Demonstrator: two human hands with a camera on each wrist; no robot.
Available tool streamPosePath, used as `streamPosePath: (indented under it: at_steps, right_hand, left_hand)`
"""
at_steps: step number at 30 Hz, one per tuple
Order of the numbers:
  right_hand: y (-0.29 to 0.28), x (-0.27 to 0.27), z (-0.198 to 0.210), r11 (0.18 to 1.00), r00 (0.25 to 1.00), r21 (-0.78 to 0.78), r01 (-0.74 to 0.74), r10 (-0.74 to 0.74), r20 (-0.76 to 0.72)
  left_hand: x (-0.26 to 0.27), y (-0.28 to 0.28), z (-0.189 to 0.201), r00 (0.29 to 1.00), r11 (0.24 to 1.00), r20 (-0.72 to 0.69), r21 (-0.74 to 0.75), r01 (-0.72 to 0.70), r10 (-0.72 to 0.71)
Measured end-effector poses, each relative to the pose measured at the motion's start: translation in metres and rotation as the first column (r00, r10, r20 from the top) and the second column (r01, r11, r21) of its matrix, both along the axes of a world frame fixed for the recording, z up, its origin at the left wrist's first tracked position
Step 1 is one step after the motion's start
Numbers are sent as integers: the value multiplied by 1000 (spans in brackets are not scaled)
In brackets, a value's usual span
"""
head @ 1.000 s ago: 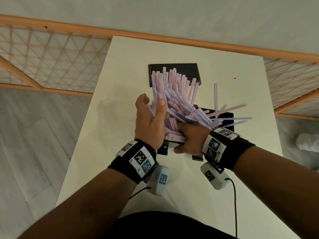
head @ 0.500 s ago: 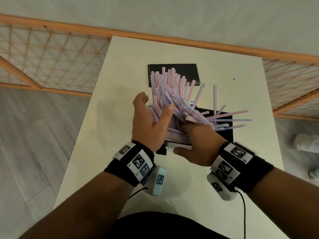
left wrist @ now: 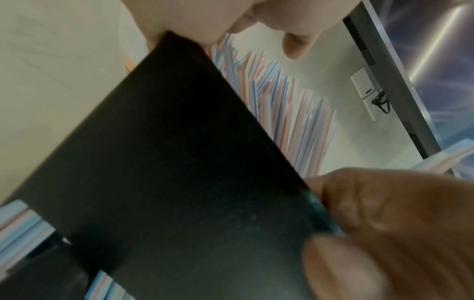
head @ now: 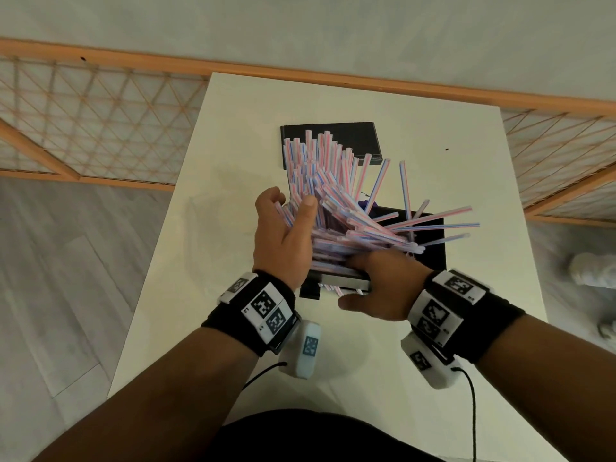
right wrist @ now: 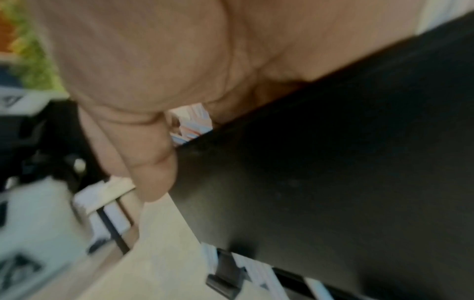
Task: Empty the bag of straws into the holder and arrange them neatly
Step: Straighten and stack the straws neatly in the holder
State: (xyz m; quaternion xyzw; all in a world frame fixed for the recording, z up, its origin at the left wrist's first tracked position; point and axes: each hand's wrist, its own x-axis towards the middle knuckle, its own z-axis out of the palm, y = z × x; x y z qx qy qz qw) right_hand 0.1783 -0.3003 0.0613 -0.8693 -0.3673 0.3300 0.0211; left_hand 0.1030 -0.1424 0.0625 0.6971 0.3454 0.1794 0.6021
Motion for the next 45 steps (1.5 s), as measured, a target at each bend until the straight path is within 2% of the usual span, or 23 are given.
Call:
streamPosePath:
  at_steps: [5, 11, 15, 18, 21, 28, 34, 39, 43, 45]
  right_hand:
    - [4, 1, -3, 994, 998, -113, 1, 7, 66]
    - [9, 3, -6, 988, 998, -153, 22, -30, -53]
    - [21, 5, -2, 991, 983, -115, 62, -81, -167]
    - [30, 6, -3, 987, 986, -157, 33, -58, -158]
    - [37, 6, -1, 994, 993, -103, -32, 21, -113]
    - [42, 8, -1, 994, 995, -60, -97, 95, -23]
    - [39, 9, 4, 999, 992, 45, -1, 7, -127]
    - [38, 4, 6, 978, 997, 210, 5, 12, -79]
    - [31, 3, 8, 968, 996, 241, 65, -47, -81]
    - [28, 2, 9, 963, 989, 247, 111, -83, -121]
  left_hand:
    - [-1, -1, -1, 1000, 1000, -5, 3, 11, -10]
    - [0, -1, -2, 1000, 1000, -7, 10, 22, -22]
    - [0, -3, -4, 1000, 1000, 3, -3, 26, -26]
    - [-1, -2, -2, 1000, 1000, 17, -13, 14, -14]
    - [-1, -2, -1, 997, 997, 73, -78, -5, 11]
    - [0, -2, -2, 996, 996, 91, -82, -15, 23]
    - [2, -1, -5, 992, 993, 114, -114, -37, 50]
    - [1, 0, -5, 990, 999, 140, -51, -15, 22]
    - [-1, 9, 10, 947, 983, 273, -113, -144, 171]
    - [-1, 17, 22, 923, 980, 331, -84, -179, 197]
